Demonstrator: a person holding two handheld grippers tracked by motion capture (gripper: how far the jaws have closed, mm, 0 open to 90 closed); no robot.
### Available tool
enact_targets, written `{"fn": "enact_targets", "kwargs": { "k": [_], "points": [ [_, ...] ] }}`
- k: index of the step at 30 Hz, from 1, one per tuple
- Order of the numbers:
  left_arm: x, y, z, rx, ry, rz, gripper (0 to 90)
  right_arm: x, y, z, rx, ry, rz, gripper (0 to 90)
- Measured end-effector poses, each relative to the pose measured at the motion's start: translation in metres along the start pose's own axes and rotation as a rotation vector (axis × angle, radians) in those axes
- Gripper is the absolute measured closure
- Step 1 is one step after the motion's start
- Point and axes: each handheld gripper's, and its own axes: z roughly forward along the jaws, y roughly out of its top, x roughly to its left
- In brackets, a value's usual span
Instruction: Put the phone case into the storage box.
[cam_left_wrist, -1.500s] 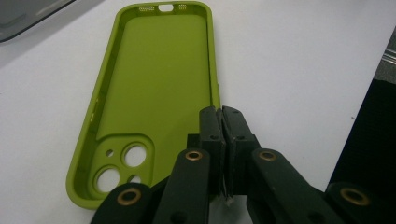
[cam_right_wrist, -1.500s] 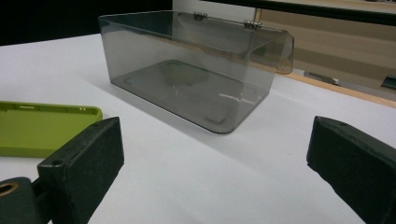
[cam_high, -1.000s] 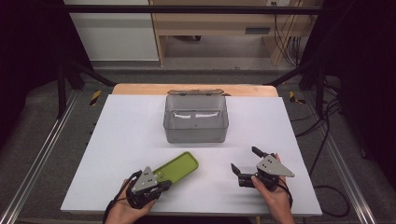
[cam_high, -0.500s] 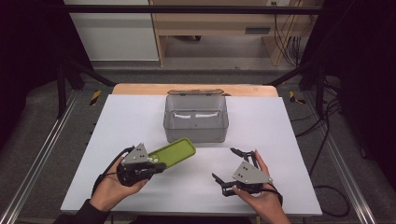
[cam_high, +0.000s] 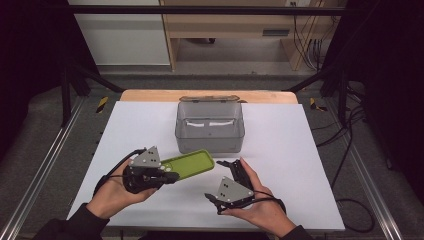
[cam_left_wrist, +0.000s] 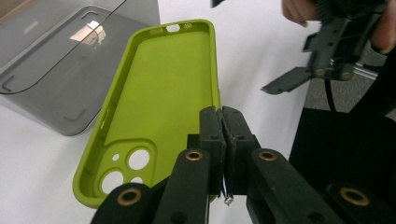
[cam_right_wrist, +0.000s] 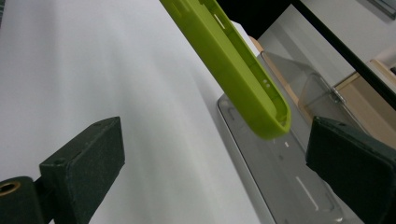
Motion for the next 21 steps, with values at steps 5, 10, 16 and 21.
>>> {"fn": "enact_targets", "kwargs": {
  "k": [5,10,16,21],
  "points": [
    [-0.001,0.001,-0.007,0.018,-0.015,0.002,88.1,-0.005,0.002,0.005,0.006,-0.004,-0.023,7.1],
    [0.002,0.0,-0.013,0.024,-0.024,-0.003,88.2,-0.007,0.0,0.009,0.023,-0.011,-0.062,13.3],
    [0.005,0.001,-0.014,0.03,-0.033,-0.01,88.2,-0.004,0.001,0.014,0.032,-0.035,-0.101,17.7],
    [0.006,0.003,-0.011,0.039,-0.046,-0.011,88.2,-0.003,0.004,0.021,0.033,-0.047,-0.136,25.1]
  ]
}}
